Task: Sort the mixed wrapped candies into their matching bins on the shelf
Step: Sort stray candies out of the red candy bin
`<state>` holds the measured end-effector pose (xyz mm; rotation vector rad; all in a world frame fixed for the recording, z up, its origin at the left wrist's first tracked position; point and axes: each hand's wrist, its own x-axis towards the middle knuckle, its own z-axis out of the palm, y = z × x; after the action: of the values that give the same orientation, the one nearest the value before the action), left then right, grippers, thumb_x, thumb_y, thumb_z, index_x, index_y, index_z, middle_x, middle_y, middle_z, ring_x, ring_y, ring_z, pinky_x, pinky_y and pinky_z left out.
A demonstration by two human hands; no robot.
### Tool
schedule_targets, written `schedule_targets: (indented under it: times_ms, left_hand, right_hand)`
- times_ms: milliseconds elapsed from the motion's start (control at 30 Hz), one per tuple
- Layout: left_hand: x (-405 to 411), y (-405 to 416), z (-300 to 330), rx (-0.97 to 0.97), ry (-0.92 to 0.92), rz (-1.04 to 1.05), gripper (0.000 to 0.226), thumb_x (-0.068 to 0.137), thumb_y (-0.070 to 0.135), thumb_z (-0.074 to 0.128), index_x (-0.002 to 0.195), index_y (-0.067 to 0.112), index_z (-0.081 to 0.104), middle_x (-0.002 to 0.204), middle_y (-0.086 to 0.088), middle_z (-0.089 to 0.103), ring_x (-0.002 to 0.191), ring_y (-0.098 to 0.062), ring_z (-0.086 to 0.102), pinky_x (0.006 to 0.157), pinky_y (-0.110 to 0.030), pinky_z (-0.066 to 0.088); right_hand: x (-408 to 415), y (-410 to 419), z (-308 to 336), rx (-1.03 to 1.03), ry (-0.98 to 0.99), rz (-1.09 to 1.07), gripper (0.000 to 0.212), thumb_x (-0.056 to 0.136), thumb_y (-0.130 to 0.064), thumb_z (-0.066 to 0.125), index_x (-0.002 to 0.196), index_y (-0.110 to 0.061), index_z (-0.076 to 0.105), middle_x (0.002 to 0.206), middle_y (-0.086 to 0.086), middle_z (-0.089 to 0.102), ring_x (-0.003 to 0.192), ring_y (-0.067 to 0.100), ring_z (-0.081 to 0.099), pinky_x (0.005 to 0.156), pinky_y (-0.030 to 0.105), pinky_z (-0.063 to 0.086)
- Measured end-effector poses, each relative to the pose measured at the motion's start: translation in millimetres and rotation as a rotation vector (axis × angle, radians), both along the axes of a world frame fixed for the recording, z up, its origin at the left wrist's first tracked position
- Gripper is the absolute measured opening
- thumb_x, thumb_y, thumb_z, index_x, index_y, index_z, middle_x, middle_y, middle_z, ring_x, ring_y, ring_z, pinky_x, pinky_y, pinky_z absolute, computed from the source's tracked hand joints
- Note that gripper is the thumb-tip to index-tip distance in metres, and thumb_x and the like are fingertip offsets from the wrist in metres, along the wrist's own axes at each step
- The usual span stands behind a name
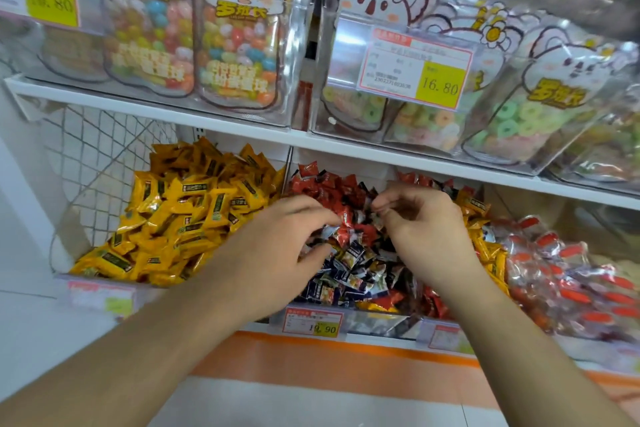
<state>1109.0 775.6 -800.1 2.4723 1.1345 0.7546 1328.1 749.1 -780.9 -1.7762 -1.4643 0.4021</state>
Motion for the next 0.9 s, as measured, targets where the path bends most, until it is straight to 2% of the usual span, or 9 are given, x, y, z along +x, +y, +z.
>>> schedule_targets:
  times_ms: [100, 233, 333, 400, 467, 567, 633, 733, 900]
  left_hand:
    - [26.2, 0.3, -11.8, -0.054, 0.011, -0.097, 0.039, 0.101, 0.042, 0.059, 0.14, 0.039, 0.056, 0.135, 0.025, 0.05, 0.119, 0.002, 0.049, 0.102, -0.029, 0.048]
    - [55.0, 2.3, -30.3, -0.145, 0.112, -0.216, 0.048, 0.099, 0.049, 0.061, 0.145, 0.046, 0.049, 0.143, 0.026, 0.044, 0.13, -0.002, 0.044, 0.108, -0.032, 0.044]
    - [64.0, 5.3, -37.0, -0.117, 0.214, -0.242, 0.048, 0.096, 0.045, 0.067, 0.142, 0.045, 0.055, 0.146, 0.024, 0.043, 0.132, -0.007, 0.042, 0.108, -0.03, 0.041]
    - [64.3, 8.6, -37.5, -0.107, 0.251, -0.21, 0.045, 0.095, 0.042, 0.07, 0.139, 0.047, 0.058, 0.146, 0.022, 0.044, 0.13, -0.009, 0.045, 0.107, -0.031, 0.043]
    - [62.6, 11.6, -36.3, -0.091, 0.266, -0.165, 0.043, 0.095, 0.041, 0.07, 0.136, 0.048, 0.061, 0.142, 0.019, 0.051, 0.124, -0.01, 0.053, 0.101, -0.03, 0.047]
    - [58.9, 15.4, -33.8, -0.033, 0.294, -0.087, 0.035, 0.097, 0.039, 0.068, 0.131, 0.046, 0.065, 0.129, 0.014, 0.059, 0.118, -0.013, 0.056, 0.094, -0.029, 0.048]
    - [57.0, 17.6, -34.4, 0.024, 0.318, -0.028, 0.032, 0.097, 0.041, 0.067, 0.129, 0.044, 0.066, 0.126, 0.013, 0.061, 0.121, -0.016, 0.053, 0.097, -0.034, 0.047]
    - [56.6, 19.1, -38.7, 0.115, 0.37, 0.069, 0.033, 0.095, 0.042, 0.068, 0.127, 0.038, 0.067, 0.127, 0.01, 0.062, 0.123, -0.019, 0.05, 0.106, -0.041, 0.041]
    - [58.8, 19.4, -39.2, 0.14, 0.275, 0.139, 0.023, 0.093, 0.032, 0.072, 0.116, 0.034, 0.075, 0.133, 0.011, 0.057, 0.128, -0.02, 0.043, 0.109, -0.043, 0.035]
  right_hand:
    - [5.8, -2.8, 0.4, 0.015, -0.016, -0.02, 0.026, 0.094, -0.008, 0.062, 0.088, -0.03, 0.074, 0.084, -0.014, 0.073, 0.076, 0.012, 0.066, 0.063, 0.028, 0.052]
    - [12.3, -9.1, 1.8, 0.015, -0.03, -0.02, 0.024, 0.095, -0.009, 0.062, 0.09, -0.029, 0.074, 0.088, -0.016, 0.071, 0.081, -0.001, 0.064, 0.06, 0.011, 0.05]
    - [17.3, -14.2, -0.4, -0.003, -0.037, -0.008, 0.022, 0.095, -0.011, 0.062, 0.09, -0.029, 0.073, 0.086, -0.012, 0.071, 0.075, 0.007, 0.065, 0.056, 0.021, 0.052]
    - [20.1, -17.3, -2.4, -0.021, -0.06, 0.007, 0.022, 0.094, -0.011, 0.061, 0.088, -0.029, 0.072, 0.083, -0.007, 0.072, 0.063, 0.016, 0.063, 0.052, 0.029, 0.052]
    - [22.8, -19.7, -3.2, -0.033, -0.077, 0.015, 0.022, 0.094, -0.011, 0.061, 0.088, -0.03, 0.071, 0.083, -0.008, 0.071, 0.063, 0.019, 0.063, 0.054, 0.033, 0.054]
    - [28.9, -22.2, -1.6, -0.035, -0.077, 0.013, 0.022, 0.096, -0.01, 0.06, 0.089, -0.027, 0.072, 0.079, -0.01, 0.068, 0.057, 0.018, 0.061, 0.05, 0.029, 0.052]
    - [33.1, -23.2, -0.2, -0.035, -0.067, 0.008, 0.023, 0.096, -0.01, 0.06, 0.089, -0.027, 0.072, 0.076, -0.009, 0.067, 0.053, 0.02, 0.059, 0.047, 0.029, 0.051]
    - [36.7, -24.3, 1.2, -0.022, -0.06, 0.002, 0.023, 0.096, -0.01, 0.06, 0.089, -0.029, 0.072, 0.084, -0.01, 0.069, 0.063, 0.026, 0.065, 0.054, 0.038, 0.056]
    - [37.4, -26.1, 2.0, -0.027, -0.085, 0.003, 0.022, 0.095, -0.012, 0.061, 0.089, -0.029, 0.072, 0.094, -0.015, 0.069, 0.072, 0.024, 0.07, 0.063, 0.034, 0.057]
